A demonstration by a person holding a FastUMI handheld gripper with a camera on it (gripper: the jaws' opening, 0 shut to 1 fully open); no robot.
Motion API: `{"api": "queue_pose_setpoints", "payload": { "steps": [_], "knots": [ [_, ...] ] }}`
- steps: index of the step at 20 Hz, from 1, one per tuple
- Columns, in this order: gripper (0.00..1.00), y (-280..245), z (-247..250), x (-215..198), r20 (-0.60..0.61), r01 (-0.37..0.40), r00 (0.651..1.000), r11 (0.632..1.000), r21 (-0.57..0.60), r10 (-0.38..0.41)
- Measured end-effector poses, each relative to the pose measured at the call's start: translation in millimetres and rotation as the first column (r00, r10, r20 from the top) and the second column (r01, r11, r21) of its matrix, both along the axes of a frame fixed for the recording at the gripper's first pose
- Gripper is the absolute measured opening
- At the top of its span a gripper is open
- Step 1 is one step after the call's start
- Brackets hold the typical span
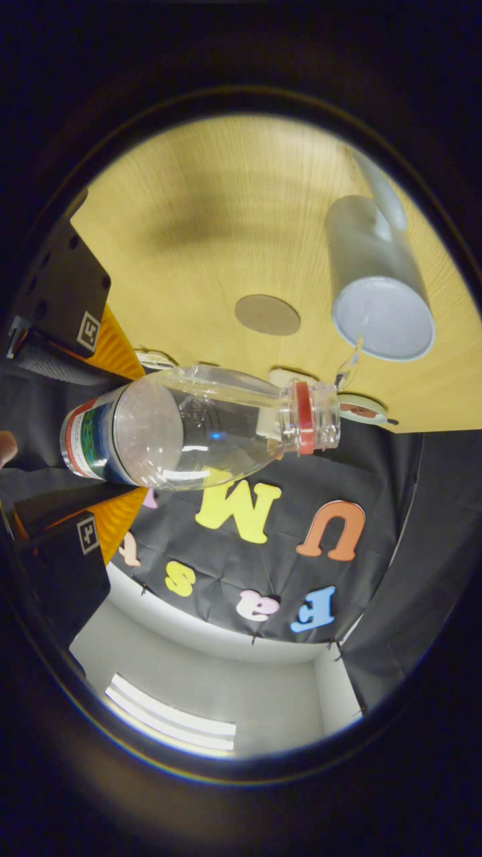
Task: Take the bottle from table, then pour the juice into the cup, finally place the bottle on the coaster
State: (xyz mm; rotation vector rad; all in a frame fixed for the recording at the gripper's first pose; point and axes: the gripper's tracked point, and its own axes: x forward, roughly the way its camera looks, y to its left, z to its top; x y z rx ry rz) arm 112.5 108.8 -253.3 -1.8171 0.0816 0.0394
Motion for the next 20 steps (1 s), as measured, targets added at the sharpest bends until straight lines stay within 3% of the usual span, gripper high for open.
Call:
{"api": "queue_pose_setpoints", "payload": {
  "steps": [20],
  "knots": [
    [0.74,8,13,4,0.005,-0.04,0.999,0.996,-0.079,0.04]
  ]
}}
